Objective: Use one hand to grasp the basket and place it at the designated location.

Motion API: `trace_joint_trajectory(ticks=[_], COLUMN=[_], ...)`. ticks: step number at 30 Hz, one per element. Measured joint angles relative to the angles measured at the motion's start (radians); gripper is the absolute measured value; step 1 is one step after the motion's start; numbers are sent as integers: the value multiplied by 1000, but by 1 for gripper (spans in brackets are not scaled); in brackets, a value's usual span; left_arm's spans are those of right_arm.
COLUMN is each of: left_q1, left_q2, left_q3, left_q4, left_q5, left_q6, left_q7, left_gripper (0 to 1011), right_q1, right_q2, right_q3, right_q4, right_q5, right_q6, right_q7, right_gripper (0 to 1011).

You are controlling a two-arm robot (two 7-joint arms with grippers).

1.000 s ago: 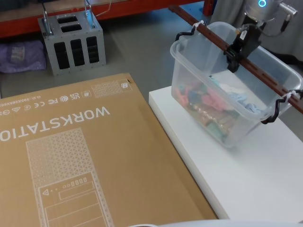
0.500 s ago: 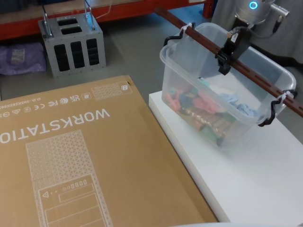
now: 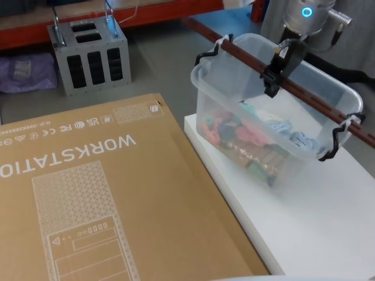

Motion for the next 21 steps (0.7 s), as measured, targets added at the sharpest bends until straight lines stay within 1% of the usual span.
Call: trace_joint_trajectory(ticks=[6,14,21], left_q1=[0,0,0], left_q2=[0,0,0], left_q3=[0,0,0], left_q4=[0,0,0], left_q5=[0,0,0], left_q6=[0,0,0], left_q7=[0,0,0], left_gripper=[0,0,0], right_q1=[-2,10,27], right_q2=[-2,-26,-49], right_q3=[-7,-28,-49], right_q4=[-15,-21,-19], right_q5=[4,-4,-19], right_q6=[0,-10,-18], right_q7=[-4,-2,1], right_gripper=[0,0,0])
